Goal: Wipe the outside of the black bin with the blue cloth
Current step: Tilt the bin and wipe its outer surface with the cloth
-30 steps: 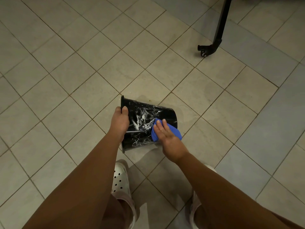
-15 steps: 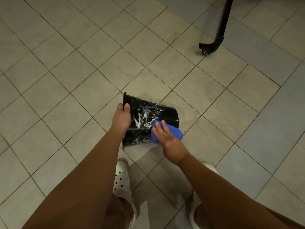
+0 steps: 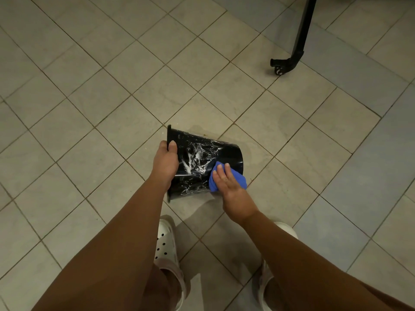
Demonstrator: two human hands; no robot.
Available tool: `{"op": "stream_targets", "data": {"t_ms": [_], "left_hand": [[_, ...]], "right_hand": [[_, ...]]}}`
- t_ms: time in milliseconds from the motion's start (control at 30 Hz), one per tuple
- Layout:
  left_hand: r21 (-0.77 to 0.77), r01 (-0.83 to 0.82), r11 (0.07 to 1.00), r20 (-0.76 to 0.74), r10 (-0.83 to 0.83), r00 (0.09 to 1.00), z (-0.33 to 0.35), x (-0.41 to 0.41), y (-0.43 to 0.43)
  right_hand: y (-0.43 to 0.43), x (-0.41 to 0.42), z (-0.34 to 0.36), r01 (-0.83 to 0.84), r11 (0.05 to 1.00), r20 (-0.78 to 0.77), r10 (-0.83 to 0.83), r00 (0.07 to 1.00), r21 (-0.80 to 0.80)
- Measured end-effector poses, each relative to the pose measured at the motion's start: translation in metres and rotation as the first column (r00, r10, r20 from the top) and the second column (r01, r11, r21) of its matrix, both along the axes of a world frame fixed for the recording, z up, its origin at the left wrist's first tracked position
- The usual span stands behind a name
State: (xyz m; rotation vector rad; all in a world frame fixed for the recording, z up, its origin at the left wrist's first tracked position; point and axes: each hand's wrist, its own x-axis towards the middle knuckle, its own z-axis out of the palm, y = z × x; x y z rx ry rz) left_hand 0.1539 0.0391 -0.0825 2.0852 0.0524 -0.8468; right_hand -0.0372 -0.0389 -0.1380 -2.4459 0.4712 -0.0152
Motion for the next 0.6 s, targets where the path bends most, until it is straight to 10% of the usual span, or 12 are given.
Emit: {"op": "stream_targets", "data": {"t_ms": [400,600], "left_hand": [[-0.044,-0.049,0.998,-0.025,0.048,0.999,0.000,0.000,-0.001],[-0.005,-0.005,1.000,0.013,0.005,1.000,-0.001,-0.003,0.001]], "right_hand": [[-0.008,0.021,0.009,0.183,0.981,-0.066,-0.179,0.982,0.066],[0.003,0.016,0.013,-0.031,0.998,-0.025,0.033,0.999,0.052]]}}
